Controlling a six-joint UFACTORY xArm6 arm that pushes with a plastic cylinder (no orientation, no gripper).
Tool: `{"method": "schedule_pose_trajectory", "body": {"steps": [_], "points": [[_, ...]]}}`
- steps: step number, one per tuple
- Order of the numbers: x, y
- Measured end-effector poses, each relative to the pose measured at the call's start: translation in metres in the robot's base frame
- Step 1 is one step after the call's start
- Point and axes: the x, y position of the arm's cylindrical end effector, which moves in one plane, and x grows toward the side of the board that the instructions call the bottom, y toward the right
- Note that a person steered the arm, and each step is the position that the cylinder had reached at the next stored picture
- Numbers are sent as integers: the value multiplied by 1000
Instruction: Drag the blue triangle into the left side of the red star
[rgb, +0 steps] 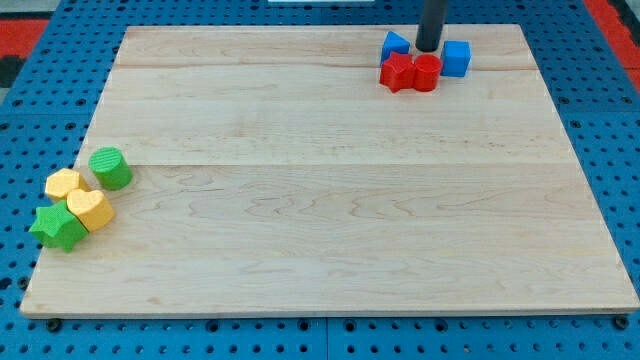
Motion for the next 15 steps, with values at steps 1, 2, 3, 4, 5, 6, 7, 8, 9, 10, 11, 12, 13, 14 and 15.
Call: {"method": "schedule_pose_trajectory", "body": {"steps": [1, 2, 3, 4, 5, 6, 7, 8, 9, 10, 11, 12, 13, 14, 15], "points": [[48, 1], [62, -5], [48, -31], [46, -73], [85, -130], [75, -183], [24, -172], [13, -170], [13, -116], [40, -95], [83, -89], [86, -118], [51, -159], [11, -124], [31, -70]]}}
